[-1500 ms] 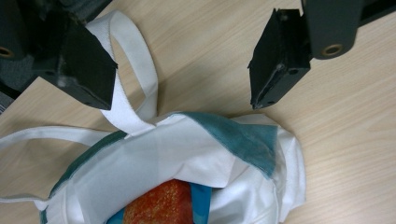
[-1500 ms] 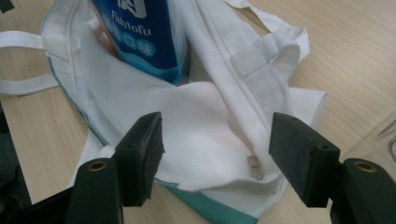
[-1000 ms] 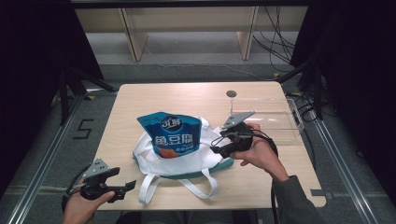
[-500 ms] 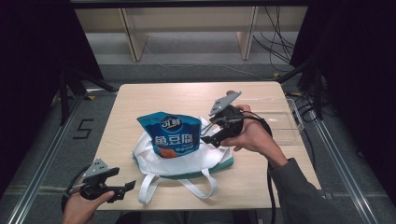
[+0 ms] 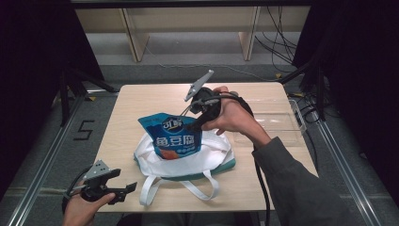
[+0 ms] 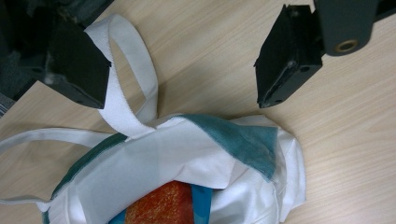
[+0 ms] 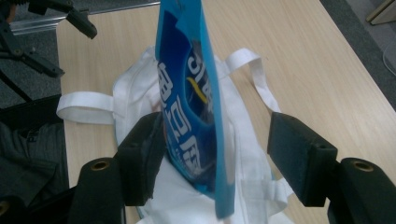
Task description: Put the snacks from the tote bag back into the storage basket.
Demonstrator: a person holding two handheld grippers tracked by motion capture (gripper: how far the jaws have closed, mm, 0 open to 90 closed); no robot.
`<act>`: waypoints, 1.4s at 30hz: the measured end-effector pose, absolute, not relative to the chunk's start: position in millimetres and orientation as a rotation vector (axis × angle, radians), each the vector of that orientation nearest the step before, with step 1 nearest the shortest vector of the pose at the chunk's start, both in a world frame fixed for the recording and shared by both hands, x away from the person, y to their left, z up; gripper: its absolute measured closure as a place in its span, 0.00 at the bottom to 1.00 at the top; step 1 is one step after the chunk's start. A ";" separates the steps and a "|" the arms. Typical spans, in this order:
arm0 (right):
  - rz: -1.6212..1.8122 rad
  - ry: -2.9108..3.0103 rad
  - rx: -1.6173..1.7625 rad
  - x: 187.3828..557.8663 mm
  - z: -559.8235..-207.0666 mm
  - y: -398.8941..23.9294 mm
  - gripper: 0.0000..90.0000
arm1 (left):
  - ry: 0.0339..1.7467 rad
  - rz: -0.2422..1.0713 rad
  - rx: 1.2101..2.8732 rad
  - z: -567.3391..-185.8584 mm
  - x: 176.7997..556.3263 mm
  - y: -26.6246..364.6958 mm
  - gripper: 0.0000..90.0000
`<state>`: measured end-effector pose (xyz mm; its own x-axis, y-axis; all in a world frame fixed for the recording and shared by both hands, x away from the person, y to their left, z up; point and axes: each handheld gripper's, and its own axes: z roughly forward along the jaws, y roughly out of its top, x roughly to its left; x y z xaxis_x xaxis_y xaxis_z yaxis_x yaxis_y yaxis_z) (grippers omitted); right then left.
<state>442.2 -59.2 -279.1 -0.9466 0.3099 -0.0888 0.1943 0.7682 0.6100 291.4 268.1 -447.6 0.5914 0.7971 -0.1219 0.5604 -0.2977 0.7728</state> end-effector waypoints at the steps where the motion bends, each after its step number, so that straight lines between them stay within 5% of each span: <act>1: 0.919 2.784 0.396 443.7 -277.6 -55.9 0.42 | 1.058 0.368 2.036 -446.5 291.8 270.4 0.19; 35: 0.540 2.992 0.115 483.0 -286.5 16.0 0.96 | 1.060 0.373 2.002 -447.6 291.0 267.1 0.19; 42: 0.479 3.021 0.086 482.4 -288.4 18.3 1.00 | 1.046 0.378 2.036 -446.8 291.0 268.7 0.19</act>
